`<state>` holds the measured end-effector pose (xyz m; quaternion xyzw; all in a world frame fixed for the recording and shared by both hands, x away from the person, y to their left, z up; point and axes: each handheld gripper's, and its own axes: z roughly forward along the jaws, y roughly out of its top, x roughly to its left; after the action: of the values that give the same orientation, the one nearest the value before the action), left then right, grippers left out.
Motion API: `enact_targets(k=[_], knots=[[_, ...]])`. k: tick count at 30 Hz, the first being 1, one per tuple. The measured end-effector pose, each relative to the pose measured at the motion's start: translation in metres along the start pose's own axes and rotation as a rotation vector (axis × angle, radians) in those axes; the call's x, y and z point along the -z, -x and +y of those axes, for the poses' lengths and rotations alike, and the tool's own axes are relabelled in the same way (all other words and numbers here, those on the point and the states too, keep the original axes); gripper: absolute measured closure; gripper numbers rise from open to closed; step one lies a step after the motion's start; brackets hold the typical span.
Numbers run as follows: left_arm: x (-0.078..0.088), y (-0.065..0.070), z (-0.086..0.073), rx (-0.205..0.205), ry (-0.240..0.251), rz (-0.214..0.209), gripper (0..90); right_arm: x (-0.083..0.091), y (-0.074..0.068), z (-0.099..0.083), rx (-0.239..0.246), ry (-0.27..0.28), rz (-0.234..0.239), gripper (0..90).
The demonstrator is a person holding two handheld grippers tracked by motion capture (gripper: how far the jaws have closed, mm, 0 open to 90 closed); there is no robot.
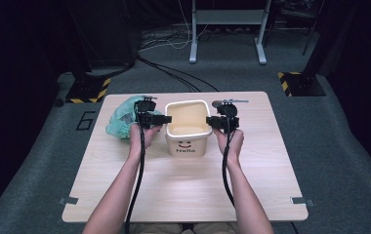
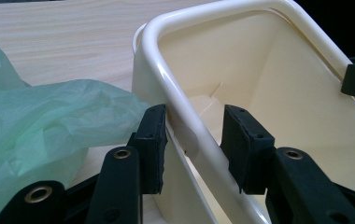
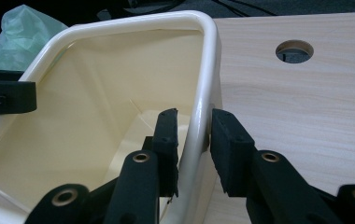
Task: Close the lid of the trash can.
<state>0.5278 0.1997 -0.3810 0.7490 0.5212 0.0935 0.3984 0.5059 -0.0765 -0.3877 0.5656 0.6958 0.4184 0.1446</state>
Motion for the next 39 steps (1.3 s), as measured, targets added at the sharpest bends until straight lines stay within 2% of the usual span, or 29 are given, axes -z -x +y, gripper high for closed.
enact_targets(k=[7, 11, 22, 31, 33, 36, 38, 39], knots=[[-0.003, -0.006, 0.005, 0.001, -0.009, 0.011, 61.4, 0.000, -0.006, 0.004, 0.017, -0.007, 0.000, 67.9], [-0.004, -0.008, 0.009, -0.006, -0.017, 0.016, 62.3, -0.002, -0.008, 0.004, 0.006, -0.016, 0.002, 66.8], [-0.006, -0.010, 0.017, -0.026, -0.038, 0.042, 65.1, -0.002, -0.013, 0.003, -0.019, 0.001, 0.005, 65.1], [-0.004, -0.014, 0.025, -0.012, -0.034, 0.030, 66.1, -0.004, -0.017, 0.000, -0.047, 0.012, 0.007, 62.7], [-0.005, -0.014, 0.024, -0.014, -0.037, 0.032, 66.1, -0.004, -0.017, 0.000, -0.051, 0.008, 0.011, 59.6], [-0.011, -0.016, 0.020, -0.020, -0.069, 0.032, 64.4, -0.006, -0.016, -0.001, -0.054, 0.006, 0.010, 61.4], [-0.012, -0.017, 0.019, -0.011, -0.068, 0.023, 62.8, -0.006, -0.014, -0.002, -0.060, 0.005, 0.018, 64.0], [-0.012, -0.017, 0.020, -0.017, -0.072, 0.032, 63.0, -0.006, -0.013, -0.002, -0.062, 0.003, 0.023, 64.4]])
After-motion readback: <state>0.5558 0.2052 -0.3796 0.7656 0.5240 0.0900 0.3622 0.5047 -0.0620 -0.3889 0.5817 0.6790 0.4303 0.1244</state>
